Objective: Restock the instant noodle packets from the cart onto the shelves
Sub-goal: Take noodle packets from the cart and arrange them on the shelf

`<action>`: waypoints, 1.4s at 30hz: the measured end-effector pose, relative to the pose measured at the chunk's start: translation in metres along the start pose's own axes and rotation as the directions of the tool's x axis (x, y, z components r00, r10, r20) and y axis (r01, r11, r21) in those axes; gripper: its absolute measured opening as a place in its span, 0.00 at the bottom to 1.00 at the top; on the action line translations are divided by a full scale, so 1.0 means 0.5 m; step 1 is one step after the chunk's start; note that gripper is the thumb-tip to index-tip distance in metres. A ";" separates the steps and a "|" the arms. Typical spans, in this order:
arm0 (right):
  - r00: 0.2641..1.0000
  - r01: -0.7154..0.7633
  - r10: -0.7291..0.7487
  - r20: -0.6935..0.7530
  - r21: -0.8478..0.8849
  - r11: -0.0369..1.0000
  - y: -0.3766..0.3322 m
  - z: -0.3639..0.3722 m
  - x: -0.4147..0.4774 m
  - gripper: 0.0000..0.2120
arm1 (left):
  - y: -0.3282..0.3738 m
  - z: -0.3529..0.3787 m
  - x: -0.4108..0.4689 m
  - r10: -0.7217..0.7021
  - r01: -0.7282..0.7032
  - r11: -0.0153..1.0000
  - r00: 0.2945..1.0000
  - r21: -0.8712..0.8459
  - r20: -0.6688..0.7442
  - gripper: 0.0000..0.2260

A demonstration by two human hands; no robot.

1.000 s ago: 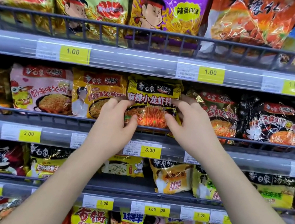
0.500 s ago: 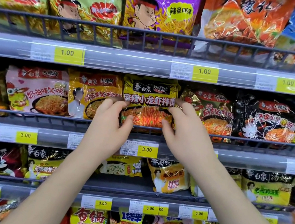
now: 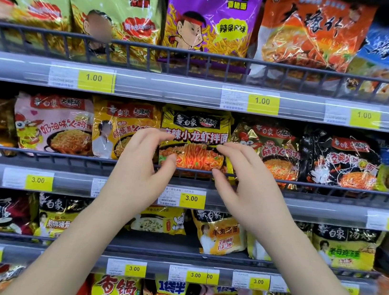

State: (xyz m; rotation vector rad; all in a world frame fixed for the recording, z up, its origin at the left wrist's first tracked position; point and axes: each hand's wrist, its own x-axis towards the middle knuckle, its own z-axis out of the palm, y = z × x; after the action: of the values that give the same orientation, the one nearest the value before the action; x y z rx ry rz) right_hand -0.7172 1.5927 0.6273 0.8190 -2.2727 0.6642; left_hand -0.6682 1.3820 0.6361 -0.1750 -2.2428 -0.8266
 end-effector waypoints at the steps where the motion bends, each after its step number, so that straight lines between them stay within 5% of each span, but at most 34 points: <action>1: 1.000 0.018 -0.018 -0.009 0.006 1.000 0.000 -0.005 0.000 0.21 | 0.007 -0.002 0.000 0.020 -0.020 1.000 1.000 -0.009 -0.003 0.16; 10: 0.993 -0.029 0.028 -0.114 -0.006 1.000 0.034 -0.094 -0.038 0.20 | 0.104 0.038 0.007 0.188 -0.183 0.976 0.982 -0.117 0.033 0.15; 19: 0.952 -0.203 0.171 -0.254 -0.105 0.974 0.267 -0.257 -0.139 0.19 | 0.260 0.247 0.023 0.315 -0.283 0.940 0.936 -0.192 0.160 0.17; 28: 0.965 -0.248 0.236 -0.118 -0.104 0.963 0.507 -0.329 -0.119 0.23 | 0.354 0.442 0.045 0.087 -0.099 0.993 0.980 0.062 0.177 0.24; 42: 0.968 -0.229 0.230 0.097 -0.023 0.973 0.509 -0.284 -0.081 0.24 | 0.386 0.479 0.053 -0.058 0.017 0.967 0.986 0.253 0.157 0.26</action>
State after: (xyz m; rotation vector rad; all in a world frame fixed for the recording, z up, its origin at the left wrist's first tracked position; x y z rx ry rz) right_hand -0.8144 1.8702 0.6345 0.5993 -2.4835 0.7273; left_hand -0.7609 1.6761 0.6262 -0.0825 -2.4886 -0.5563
